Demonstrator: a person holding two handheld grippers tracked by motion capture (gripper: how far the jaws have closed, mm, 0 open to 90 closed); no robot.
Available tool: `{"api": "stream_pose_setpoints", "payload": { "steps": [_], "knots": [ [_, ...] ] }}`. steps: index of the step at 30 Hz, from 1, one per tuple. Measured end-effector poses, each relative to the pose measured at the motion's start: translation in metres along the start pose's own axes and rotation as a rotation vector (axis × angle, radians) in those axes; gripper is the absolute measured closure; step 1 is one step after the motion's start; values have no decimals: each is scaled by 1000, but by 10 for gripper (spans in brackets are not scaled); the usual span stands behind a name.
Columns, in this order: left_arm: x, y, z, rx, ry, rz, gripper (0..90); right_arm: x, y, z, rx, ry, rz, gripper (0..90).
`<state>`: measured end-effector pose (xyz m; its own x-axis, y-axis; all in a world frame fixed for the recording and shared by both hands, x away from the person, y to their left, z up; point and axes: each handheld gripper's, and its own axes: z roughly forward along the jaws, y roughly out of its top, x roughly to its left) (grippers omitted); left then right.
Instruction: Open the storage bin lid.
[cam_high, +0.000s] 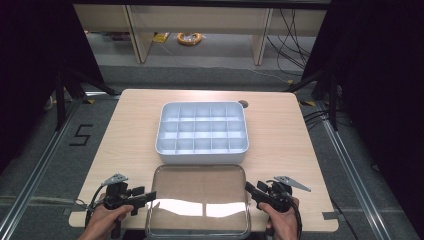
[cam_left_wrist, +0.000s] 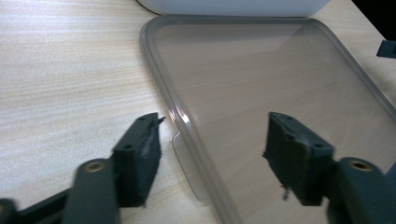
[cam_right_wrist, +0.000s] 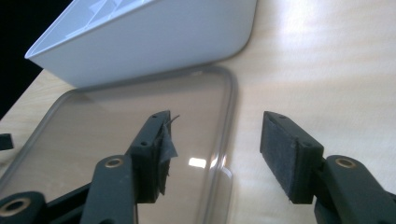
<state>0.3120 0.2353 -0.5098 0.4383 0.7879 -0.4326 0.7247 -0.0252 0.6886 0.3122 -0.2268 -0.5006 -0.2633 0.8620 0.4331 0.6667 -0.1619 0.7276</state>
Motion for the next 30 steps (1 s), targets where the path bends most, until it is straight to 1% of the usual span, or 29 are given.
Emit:
{"api": "stream_pose_setpoints", "payload": {
  "steps": [1, 2, 3, 4, 5, 6, 7, 8, 9, 11, 12, 13, 14, 15, 16, 17, 18, 19, 20, 21, 22, 23, 24, 25, 26, 27, 28, 29, 30],
  "knots": [
    [1, 0, 0, 0, 6, 0, 318, -2, 1, 2, -25, -14, -27, 429],
    [1, 1, 0, 5, 7, 3, 304, 2, 2, 0, -16, -12, 23, 420],
    [2, 1, 0, 11, 2, 6, 290, -3, 3, 1, -32, -16, -25, 414],
    [2, 1, 0, 15, -2, 13, 279, 1, 4, -2, -6, -26, 43, 406],
    [2, 1, 0, 15, -4, 14, 270, -4, 4, 1, -34, -20, -8, 395],
    [2, 1, 1, 17, -9, 12, 264, -6, 5, 3, -45, -11, -19, 386],
    [2, 1, 1, 32, -14, 20, 256, -6, 5, 3, -49, -11, -14, 380],
    [2, 1, 2, 36, -13, 19, 247, -6, 6, 3, -54, -9, -14, 372],
    [2, 1, 2, 36, -6, 15, 238, -1, 6, 2, -45, -4, 31, 358],
    [2, 0, 1, 31, 4, 4, 218, -1, 8, 5, -54, -11, 8, 328],
    [3, 0, 1, 35, 12, 3, 186, -1, 9, 6, -53, 0, 7, 326],
    [3, 0, 1, 25, 17, -9, 167, -1, 10, 7, -50, 14, 1, 322],
    [3, 0, 0, 22, 11, -11, 168, 1, 10, 8, -52, 20, 20, 313],
    [3, 0, -1, 13, 5, -12, 163, 1, 11, 8, -47, 16, 8, 304],
    [2, 1, -1, 3, 1, -18, 153, 0, 11, 10, -62, 22, -17, 303],
    [1, 1, -2, -1, 0, -11, 145, 2, 11, 10, -55, 22, -6, 301],
    [0, 2, -3, -12, 1, -8, 146, 1, 11, 10, -64, 19, -40, 296],
    [-1, 2, -3, -19, 4, -1, 146, 1, 11, 9, -58, 31, -45, 292],
    [-2, 2, -3, -22, 9, 10, 146, -1, 11, 9, -59, 28, -52, 288],
    [-4, 2, -3, -27, 7, 2, 146, -1, 12, 9, -61, 39, -44, 282],
    [-5, 1, -3, -36, 7, 3, 146, 3, 11, 7, -43, 42, 9, 278],
    [-5, 1, -3, -29, 2, 6, 146, 0, 12, 7, -52, 36, -35, 278],
    [-5, 1, -4, -26, 2, 21, 146, 5, 11, 5, -33, 32, 24, 277],
    [-5, 1, -5, -30, 4, 25, 146, 0, 12, 7, -60, 44, -45, 276],
    [-7, 0, -5, -39, 9, 11, 146, 1, 12, 6, -45, 18, -51, 274],
    [-7, 0, -7, -41, 1, 25, 146, 6, 11, 5, -29, 40, 5, 272],
    [-9, -1, -7, -40, -3, 32, 146, 6, 10, 5, -24, 45, 1, 270],
    [-10, -2, -8, -43, -11, 35, 146, 5, 10, 5, -36, 37, -32, 270],
    [-11, -3, -9, -33, -18, 50, 146, 3, 11, 5, -24, 31, -78, 269]
  ]
}}
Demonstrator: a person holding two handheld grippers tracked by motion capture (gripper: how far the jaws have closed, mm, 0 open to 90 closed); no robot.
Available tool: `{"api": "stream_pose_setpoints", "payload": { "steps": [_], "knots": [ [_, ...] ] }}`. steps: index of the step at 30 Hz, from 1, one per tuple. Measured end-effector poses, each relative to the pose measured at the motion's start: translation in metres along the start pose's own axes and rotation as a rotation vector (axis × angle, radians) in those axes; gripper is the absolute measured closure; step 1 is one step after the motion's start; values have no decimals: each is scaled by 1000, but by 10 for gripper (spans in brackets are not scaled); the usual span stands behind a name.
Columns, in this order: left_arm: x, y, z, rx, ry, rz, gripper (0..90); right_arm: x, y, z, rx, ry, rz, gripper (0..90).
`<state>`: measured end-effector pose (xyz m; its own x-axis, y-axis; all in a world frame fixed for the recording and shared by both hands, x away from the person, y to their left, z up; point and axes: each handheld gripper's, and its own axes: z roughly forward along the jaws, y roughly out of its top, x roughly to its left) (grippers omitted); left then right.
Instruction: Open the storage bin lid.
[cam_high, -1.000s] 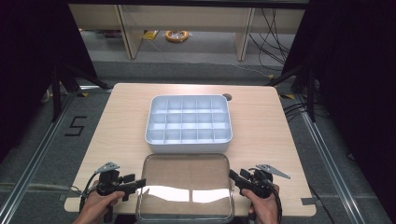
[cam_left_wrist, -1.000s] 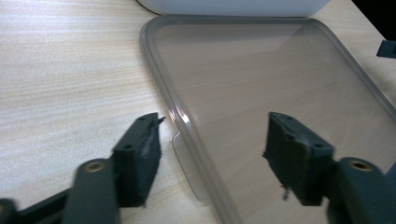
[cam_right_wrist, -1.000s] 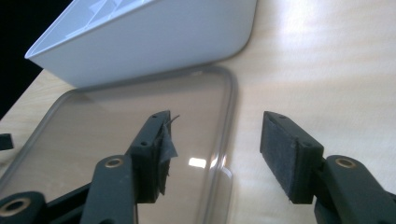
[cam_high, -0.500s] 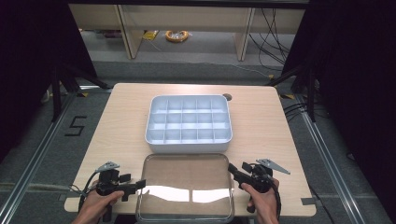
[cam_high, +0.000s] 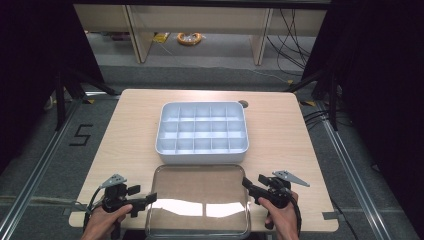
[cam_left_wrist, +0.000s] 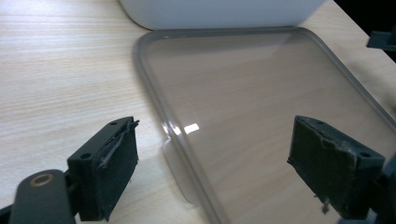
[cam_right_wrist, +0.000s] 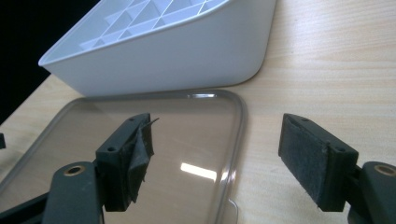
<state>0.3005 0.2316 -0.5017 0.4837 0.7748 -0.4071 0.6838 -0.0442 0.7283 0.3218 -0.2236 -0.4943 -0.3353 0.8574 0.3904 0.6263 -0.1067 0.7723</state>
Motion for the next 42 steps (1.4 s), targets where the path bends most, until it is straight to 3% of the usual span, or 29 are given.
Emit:
{"api": "stream_pose_setpoints", "payload": {
  "steps": [1, 2, 3, 4, 6, 7, 8, 9, 12, 13, 14, 16, 17, 18, 19, 20, 21, 22, 24, 25, 26, 27, 29, 33, 39, 40, 42],
  "knots": [
    [-2, -1, 0, -2, -7, 4, 146, 4, -1, 0, -12, 1, 20, 269],
    [-4, -2, 0, -4, -14, 5, 146, 4, -1, -2, 10, -14, -6, 269],
    [-4, -2, -1, 3, -20, 18, 146, 4, -1, -3, 6, 6, -3, 269],
    [-6, -3, -1, 3, -24, 20, 146, 6, -2, -4, 10, -5, 9, 269],
    [-8, -3, -2, 3, -27, 37, 146, 8, -3, -7, 12, -6, -26, 270],
    [-9, -3, -2, 2, -35, 41, 146, 11, -4, -8, 18, -21, -15, 270],
    [-9, -3, -3, 9, -37, 54, 146, 11, -5, -9, 25, 3, -15, 271],
    [-10, -3, -4, 11, -37, 57, 146, 10, -6, -9, 21, -3, -32, 274],
    [-10, -5, -4, 3, -28, 50, 147, 14, -7, -10, 25, -1, -36, 279],
    [-10, -5, -4, 9, -32, 52, 146, 18, -8, -11, 50, -3, -3, 280],
    [-11, -5, -4, 5, -37, 44, 146, 15, -7, -11, 43, 0, -55, 284],
    [-12, -6, -4, 1, -37, 54, 146, 18, -9, -11, 47, -1, -61, 286],
    [-13, -6, -5, 5, -36, 56, 146, 22, -10, -12, 64, -1, -22, 287],
    [-14, -6, -5, -3, -34, 51, 146, 23, -11, -12, 51, 7, -23, 288],
    [-15, -7, -6, 2, -37, 56, 146, 24, -11, -12, 50, 6, -26, 288],
    [-15, -7, -6, 5, -42, 61, 147, 21, -12, -12, 37, 9, -72, 291],
    [-16, -8, -7, 8, -40, 61, 147, 25, -13, -14, 52, 14, -31, 291],
    [-17, -9, -7, 7, -48, 65, 147, 23, -13, -13, 43, 17, -78, 293],
    [-19, -10, -8, 13, -56, 74, 147, 23, -15, -15, 45, 21, -89, 295],
    [-20, -10, -9, 11, -55, 78, 147, 24, -16, -16, 40, 28, -88, 294],
    [-21, -11, -10, 11, -50, 69, 147, 30, -18, -20, 79, 4, -32, 293],
    [-21, -12, -10, 13, -51, 68, 147, 26, -18, -20, 54, 24, -107, 287],
    [-21, -13, -11, 5, -55, 73, 147, 28, -20, -21, 42, 33, -112, 271],
    [-23, -16, -14, 13, -53, 78, 147, 31, -24, -24, 73, 41, -128, 245],
    [-28, -18, -15, 26, -63, 87, 147, 33, -28, -29, 86, 41, -110, 242],
    [-28, -19, -16, 26, -66, 91, 147, 36, -29, -30, 96, 32, -80, 241],
    [-29, -20, -17, 26, -64, 84, 147, 34, -30, -30, 94, 34, -107, 239]
  ]
}}
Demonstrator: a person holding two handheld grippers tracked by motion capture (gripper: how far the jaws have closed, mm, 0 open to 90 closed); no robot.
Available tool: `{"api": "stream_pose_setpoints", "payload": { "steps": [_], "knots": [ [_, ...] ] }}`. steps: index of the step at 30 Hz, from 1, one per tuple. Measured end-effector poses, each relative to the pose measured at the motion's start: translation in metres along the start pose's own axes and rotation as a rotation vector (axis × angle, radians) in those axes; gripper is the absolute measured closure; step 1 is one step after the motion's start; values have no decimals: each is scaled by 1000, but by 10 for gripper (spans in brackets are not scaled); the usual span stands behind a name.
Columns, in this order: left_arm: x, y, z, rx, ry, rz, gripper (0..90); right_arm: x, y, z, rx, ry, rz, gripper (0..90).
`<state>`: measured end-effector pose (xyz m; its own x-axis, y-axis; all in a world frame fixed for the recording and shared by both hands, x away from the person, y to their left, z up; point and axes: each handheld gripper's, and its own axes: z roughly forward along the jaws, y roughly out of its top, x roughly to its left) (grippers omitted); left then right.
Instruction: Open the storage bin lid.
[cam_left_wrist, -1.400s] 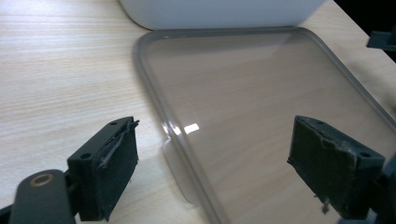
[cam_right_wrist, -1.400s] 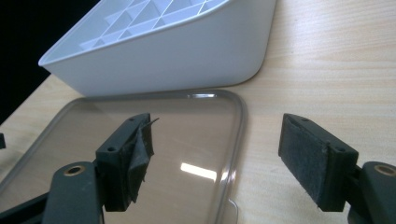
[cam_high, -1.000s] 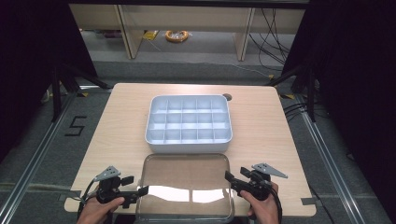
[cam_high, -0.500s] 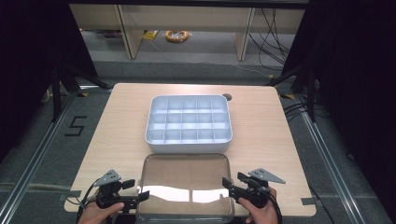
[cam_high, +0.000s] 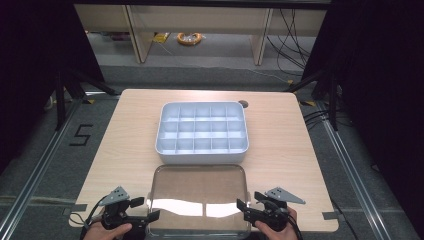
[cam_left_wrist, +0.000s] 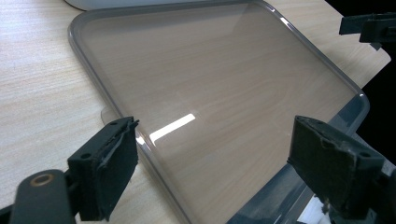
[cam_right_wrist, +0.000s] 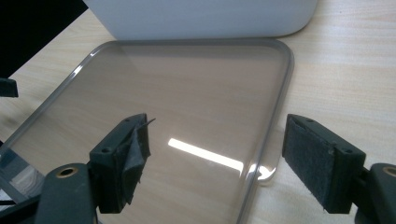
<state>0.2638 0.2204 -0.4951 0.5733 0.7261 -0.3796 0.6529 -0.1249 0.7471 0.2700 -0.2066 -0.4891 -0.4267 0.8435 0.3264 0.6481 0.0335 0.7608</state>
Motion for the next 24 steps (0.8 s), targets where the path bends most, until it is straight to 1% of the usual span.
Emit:
{"api": "stream_pose_setpoints", "payload": {
  "steps": [1, 2, 3, 4, 5, 6, 7, 8, 9, 10, 12, 13, 14, 15, 16, 18, 19, 20, 21, 22, 23, 24],
  "knots": [
    [0, -1, 0, 0, 3, 1, 147, 4, -1, -2, 10, -4, 42, 239],
    [0, -1, -2, 9, 6, 9, 147, 3, -1, -2, 2, -8, 7, 239],
    [-1, -2, -2, 0, 6, 12, 147, 2, -2, -3, 3, 0, -7, 238],
    [-1, -2, -3, 4, -4, 16, 147, 3, -4, -3, 4, 0, -5, 237],
    [-2, -2, -3, 2, -2, 25, 147, 6, -4, -6, 26, -10, 31, 236],
    [-2, -3, -3, 1, -6, 26, 147, 5, -6, -5, 11, -3, 10, 236],
    [-2, -3, -4, 15, -11, 35, 147, 3, -7, -6, 25, -10, -17, 236],
    [-2, -4, -4, 17, -13, 40, 147, 7, -8, -6, 37, -12, 28, 236],
    [-2, -4, -4, 17, -14, 39, 147, 4, -9, -7, 36, -14, -14, 235],
    [-3, -4, -4, 17, -15, 37, 147, 4, -10, -7, 41, -11, -24, 233],
    [-2, -4, -3, 18, -17, 33, 147, 5, -11, -7, 39, -9, -19, 232],
    [-2, -4, -3, 20, -15, 30, 147, 9, -12, -9, 56, -11, 22, 230],
    [-3, -4, -2, 14, -14, 23, 147, 9, -12, -8, 59, -22, 8, 228],
    [-3, -4, -3, 15, -13, 24, 147, 8, -13, -7, 45, -12, -1, 226],
    [-3, -4, -3, 14, -12, 24, 147, 5, -13, -7, 53, -11, -34, 225],
    [-3, -5, -2, 16, -14, 23, 147, 9, -14, -8, 65, -14, 5, 224],
    [-3, -5, -2, 22, -12, 23, 147, 10, -15, -9, 64, -8, 11, 223],
    [-3, -5, -2, 21, -10, 23, 147, 8, -14, -10, 61, -10, -29, 222],
    [-3, -5, -2, 23, -11, 25, 147, 10, -15, -11, 74, -2, 8, 220],
    [-2, -5, -2, 25, -12, 26, 147, 10, -15, -9, 67, 8, 18, 219],
    [-2, -5, -2, 26, -10, 26, 147, 10, -15, -9, 67, 8, 21, 220],
    [-2, -5, -2, 27, -11, 24, 147, 6, -14, -8, 59, -2, -21, 220]
  ]
}}
